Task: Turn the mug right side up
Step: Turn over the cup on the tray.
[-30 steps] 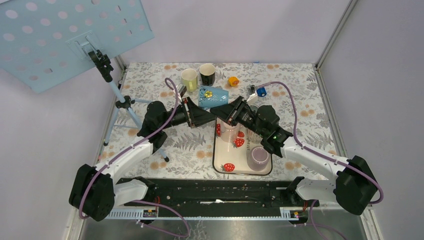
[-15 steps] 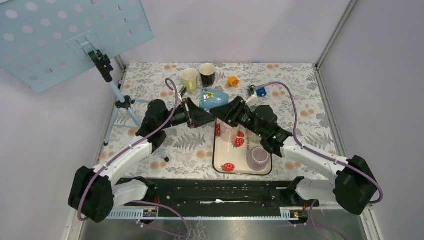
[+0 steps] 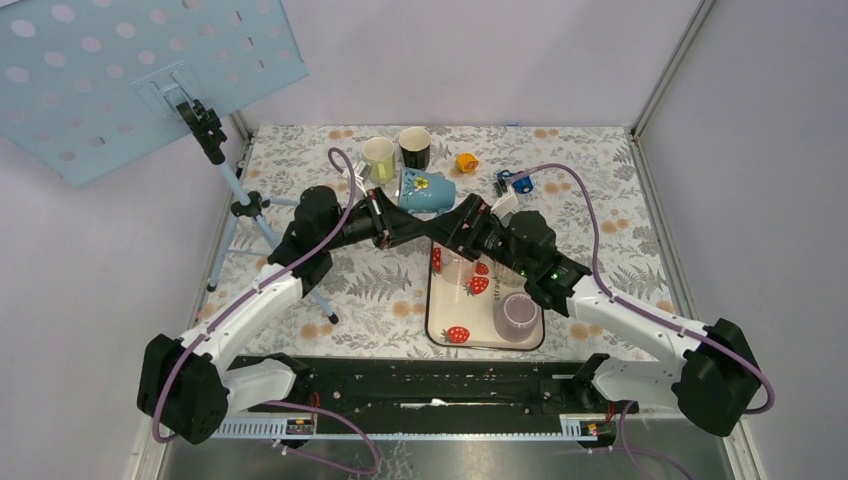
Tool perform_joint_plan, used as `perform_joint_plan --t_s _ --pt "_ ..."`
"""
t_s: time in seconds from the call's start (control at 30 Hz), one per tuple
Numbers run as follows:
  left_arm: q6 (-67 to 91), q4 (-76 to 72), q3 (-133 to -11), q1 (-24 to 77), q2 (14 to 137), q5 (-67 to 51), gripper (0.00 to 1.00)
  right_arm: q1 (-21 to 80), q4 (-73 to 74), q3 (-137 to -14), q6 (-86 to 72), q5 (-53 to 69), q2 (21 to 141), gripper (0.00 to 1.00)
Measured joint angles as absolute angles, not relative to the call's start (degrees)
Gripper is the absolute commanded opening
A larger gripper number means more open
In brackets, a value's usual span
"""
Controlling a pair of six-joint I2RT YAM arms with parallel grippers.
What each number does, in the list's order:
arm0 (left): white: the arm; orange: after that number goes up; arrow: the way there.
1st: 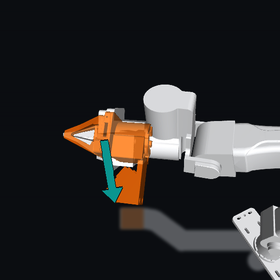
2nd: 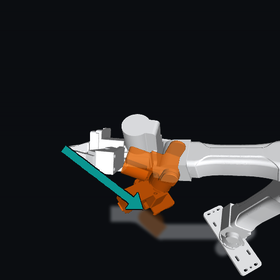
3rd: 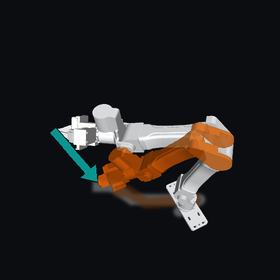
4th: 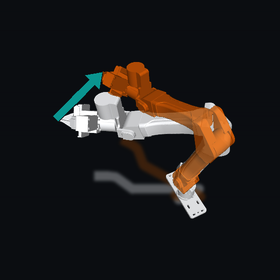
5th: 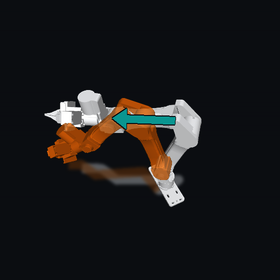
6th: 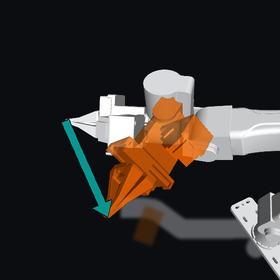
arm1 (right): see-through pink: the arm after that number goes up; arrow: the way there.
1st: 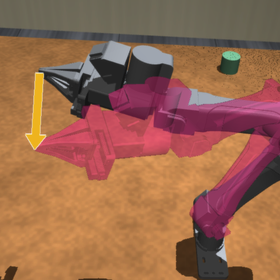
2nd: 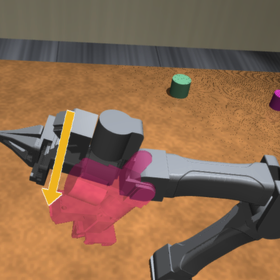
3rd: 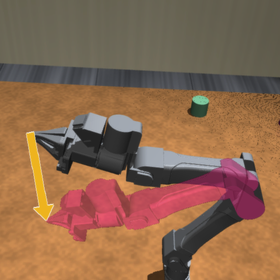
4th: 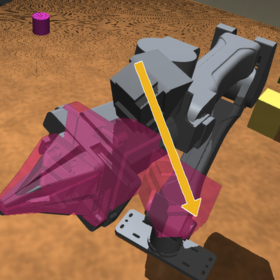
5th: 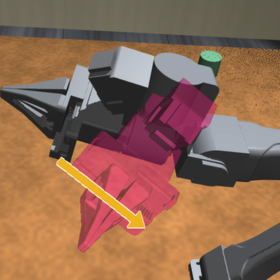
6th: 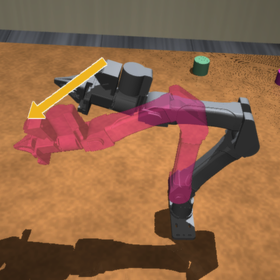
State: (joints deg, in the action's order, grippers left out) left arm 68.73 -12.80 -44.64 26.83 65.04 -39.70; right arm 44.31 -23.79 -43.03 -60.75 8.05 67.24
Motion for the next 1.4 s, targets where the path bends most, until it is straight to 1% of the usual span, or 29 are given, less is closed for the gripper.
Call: perform_joint_plan --t_s 0.3,0.67,1.03,1.4 --pt "60.2 -2.6 -50.9 26.9 66.3 -35.9 0.0 44.3 -17.8 -43.5 -59.0 7.8 64.3 1.0" --pt "46.7 15.5 -57.4 26.9 69.8 -27.0 0.0 44.4 -5.8 -44.4 -53.6 4.4 56.8 1.0" --pt "35.2 30.3 -63.1 26.9 77.8 -12.9 0.0 44.5 8.0 -47.9 -46.4 -2.0 54.5 1.0" --pt "28.7 36.4 -69.1 26.8 88.4 3.2 0.0 44.5 13.9 -50.2 -40.8 -3.6 54.8 1.0"
